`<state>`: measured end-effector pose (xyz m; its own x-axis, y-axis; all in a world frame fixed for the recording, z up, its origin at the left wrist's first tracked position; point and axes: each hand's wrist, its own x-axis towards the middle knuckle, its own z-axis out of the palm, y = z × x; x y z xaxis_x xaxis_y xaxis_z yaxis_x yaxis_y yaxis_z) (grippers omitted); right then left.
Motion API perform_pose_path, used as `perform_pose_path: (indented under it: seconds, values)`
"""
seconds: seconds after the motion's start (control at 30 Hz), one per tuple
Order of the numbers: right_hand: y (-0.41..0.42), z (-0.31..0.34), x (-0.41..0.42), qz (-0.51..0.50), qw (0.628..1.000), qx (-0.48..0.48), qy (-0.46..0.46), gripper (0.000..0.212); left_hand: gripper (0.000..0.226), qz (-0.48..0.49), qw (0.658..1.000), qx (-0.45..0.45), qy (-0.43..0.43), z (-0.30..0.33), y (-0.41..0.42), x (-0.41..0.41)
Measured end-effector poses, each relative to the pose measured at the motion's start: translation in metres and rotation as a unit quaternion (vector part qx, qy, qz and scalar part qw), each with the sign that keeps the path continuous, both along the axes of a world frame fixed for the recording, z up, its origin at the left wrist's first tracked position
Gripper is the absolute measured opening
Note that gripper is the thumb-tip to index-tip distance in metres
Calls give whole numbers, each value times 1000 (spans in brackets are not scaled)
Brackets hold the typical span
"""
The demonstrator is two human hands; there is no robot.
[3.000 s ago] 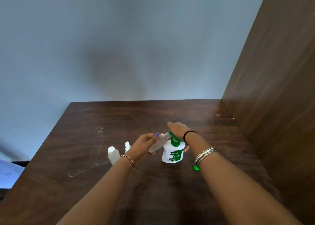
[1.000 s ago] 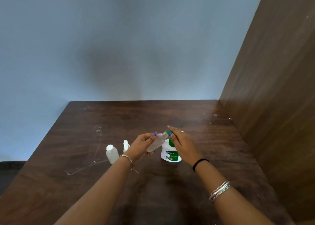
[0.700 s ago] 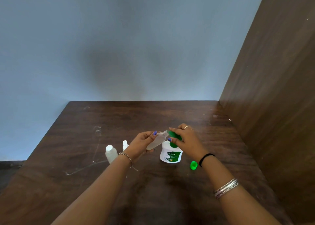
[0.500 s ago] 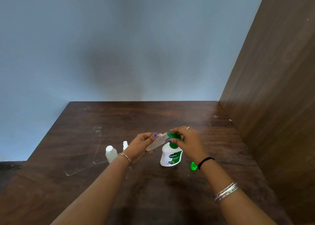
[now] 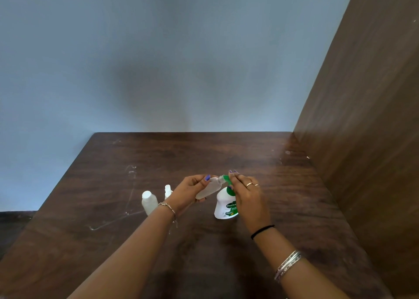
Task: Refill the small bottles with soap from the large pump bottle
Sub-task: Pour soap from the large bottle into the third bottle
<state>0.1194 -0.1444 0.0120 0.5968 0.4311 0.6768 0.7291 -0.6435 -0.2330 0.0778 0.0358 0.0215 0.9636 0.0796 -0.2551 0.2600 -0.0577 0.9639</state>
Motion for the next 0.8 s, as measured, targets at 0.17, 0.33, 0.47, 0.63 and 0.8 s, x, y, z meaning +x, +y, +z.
perform_pose_path:
  seconds: [0.17,0.33,0.47,0.63,0.8]
  values:
    - [5,-1,1,6,999,38,12,30,21,9,1000,-7,5,1,0,-2]
    - [3,-6,0,13,998,41,49,29,19,-3,1000,-13,1,1,-4,-6]
    - [4,1,2,12,998,17,52,32,19,13,1000,-21,-7,3,-7,-9]
    - [3,7,7,20,999,11,48,32,20,6,1000,-17,-9,7,-3,-6]
    - [2,0,6,18,998,34,55,29,21,-5,999,-39,-21,8,-5,-7]
